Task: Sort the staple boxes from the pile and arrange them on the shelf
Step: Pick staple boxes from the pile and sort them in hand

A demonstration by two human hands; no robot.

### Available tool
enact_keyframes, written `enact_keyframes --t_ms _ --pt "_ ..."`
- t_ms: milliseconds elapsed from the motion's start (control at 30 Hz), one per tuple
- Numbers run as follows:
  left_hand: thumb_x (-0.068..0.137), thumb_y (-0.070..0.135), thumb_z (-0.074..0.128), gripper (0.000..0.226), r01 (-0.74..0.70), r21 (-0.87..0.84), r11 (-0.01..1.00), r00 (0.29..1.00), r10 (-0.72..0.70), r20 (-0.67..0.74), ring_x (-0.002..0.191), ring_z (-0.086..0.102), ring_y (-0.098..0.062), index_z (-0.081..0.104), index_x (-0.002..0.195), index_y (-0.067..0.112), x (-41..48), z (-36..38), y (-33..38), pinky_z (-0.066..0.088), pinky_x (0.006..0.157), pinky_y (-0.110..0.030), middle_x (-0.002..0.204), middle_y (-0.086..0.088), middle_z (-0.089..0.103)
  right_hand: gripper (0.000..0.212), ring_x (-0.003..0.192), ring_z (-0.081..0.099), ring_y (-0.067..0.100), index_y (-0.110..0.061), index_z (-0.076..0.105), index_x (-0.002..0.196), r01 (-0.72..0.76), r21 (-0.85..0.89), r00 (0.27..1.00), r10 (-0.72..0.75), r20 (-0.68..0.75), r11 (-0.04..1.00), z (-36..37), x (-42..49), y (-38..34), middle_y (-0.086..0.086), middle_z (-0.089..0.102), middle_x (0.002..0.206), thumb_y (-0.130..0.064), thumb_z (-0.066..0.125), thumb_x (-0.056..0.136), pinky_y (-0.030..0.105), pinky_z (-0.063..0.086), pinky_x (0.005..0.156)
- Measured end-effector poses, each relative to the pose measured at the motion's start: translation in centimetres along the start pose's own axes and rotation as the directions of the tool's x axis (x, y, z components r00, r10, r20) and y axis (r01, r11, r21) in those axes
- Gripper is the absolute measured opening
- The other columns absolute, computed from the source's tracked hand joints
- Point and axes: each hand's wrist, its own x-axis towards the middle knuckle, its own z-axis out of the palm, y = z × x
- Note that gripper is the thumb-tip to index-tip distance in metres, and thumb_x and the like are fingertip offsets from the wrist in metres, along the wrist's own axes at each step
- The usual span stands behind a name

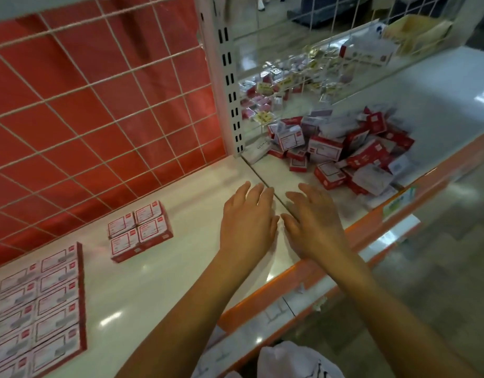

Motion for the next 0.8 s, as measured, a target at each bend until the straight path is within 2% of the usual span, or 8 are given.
enact_keyframes --t_ms 133,267,367,433,500,600,733,800 --pt "0.079 0.027 0.071 0.051 -0.088 -0.006 0.996 0.995 0.088 -0.053 0.12 0.052 -0.037 0.058 0.125 0.01 2.4 1.1 2.0 0.047 0.094 -0.045 0.126 -0.011 0.061 0.031 0.103 0.057 0.036 -0.006 0.063 0.108 0.007 0.027 0.981 -0.002 -0.193 1.0 -0.8 1.0 3.2 0.018 0.06 0.112 -0.019 0.062 0.079 0.041 0.042 0.088" --pt "0.079 0.026 0.072 0.047 -0.166 -0.053 0.985 0.984 0.162 -0.071 0.111 0.056 -0.037 0.06 0.121 0.009 5.2 1.4 4.1 0.049 0.085 -0.044 0.118 -0.011 0.064 0.026 0.106 0.054 0.03 -0.011 0.064 0.108 0.048 -0.126 0.968 -0.077 -0.238 0.991 -1.7 2.2 6.8 0.011 0.062 0.111 -0.019 0.049 0.089 0.037 0.036 0.093" --pt "0.085 0.03 0.064 0.045 -0.22 -0.101 0.97 0.976 0.218 -0.026 0.106 0.056 -0.032 0.055 0.126 0.013 7.7 1.5 5.8 0.05 0.081 -0.042 0.118 -0.008 0.062 0.028 0.101 0.056 0.034 -0.006 0.065 0.107 -0.063 0.015 0.935 0.064 -0.35 0.998 -3.2 2.7 8.0 0.014 0.064 0.108 -0.016 0.055 0.082 0.035 0.035 0.092" --pt "0.088 0.031 0.06 0.045 -0.228 -0.195 0.954 0.972 0.233 0.004 0.104 0.058 -0.032 0.052 0.129 0.013 9.5 2.2 6.7 0.051 0.08 -0.041 0.118 -0.011 0.062 0.03 0.097 0.055 0.038 -0.003 0.063 0.105 -0.136 0.052 0.904 0.146 -0.402 0.989 -4.0 2.7 8.4 0.019 0.062 0.106 -0.01 0.062 0.076 0.038 0.038 0.088" --pt "0.089 0.037 0.058 0.042 -0.273 -0.295 0.916 0.961 0.27 -0.052 0.094 0.063 -0.032 0.058 0.12 0.008 10.7 3.2 7.8 0.053 0.072 -0.041 0.108 -0.014 0.066 0.034 0.097 0.055 0.04 -0.002 0.061 0.105 -0.207 0.033 0.898 0.203 -0.389 0.978 -4.3 2.6 9.0 0.022 0.062 0.105 -0.008 0.069 0.073 0.041 0.043 0.083" --pt "0.092 0.053 0.042 0.048 -0.255 -0.392 0.884 0.967 0.233 -0.103 0.072 0.063 -0.019 0.064 0.094 0.01 12.1 4.4 9.2 0.049 0.062 -0.033 0.084 -0.005 0.067 0.037 0.097 0.055 0.04 -0.002 0.059 0.109 -0.291 0.008 0.907 0.279 -0.315 0.957 -3.9 2.6 10.4 0.022 0.062 0.105 -0.012 0.069 0.074 0.041 0.041 0.081" --pt "0.095 0.05 0.046 0.044 -0.066 -0.399 0.915 0.99 0.109 0.087 0.066 0.056 -0.013 0.064 0.087 0.011 13.9 3.7 10.8 0.034 0.053 -0.017 0.077 0.0 0.063 0.044 0.097 0.054 0.04 0.0 0.055 0.117 -0.309 0.043 0.925 0.311 -0.22 0.95 -3.6 2.2 11.3 0.024 0.061 0.108 -0.003 0.065 0.075 0.04 0.043 0.078" --pt "0.094 0.052 0.046 0.046 -0.002 -0.438 0.899 0.985 0.078 0.157 0.073 0.061 -0.016 0.066 0.09 0.011 14.3 3.9 11.1 0.039 0.059 -0.019 0.083 -0.002 0.066 0.048 0.1 0.054 0.039 -0.001 0.053 0.123 -0.287 0.077 0.931 0.297 -0.212 0.955 -3.7 2.2 11.4 0.023 0.06 0.112 -0.001 0.065 0.076 0.039 0.044 0.08"
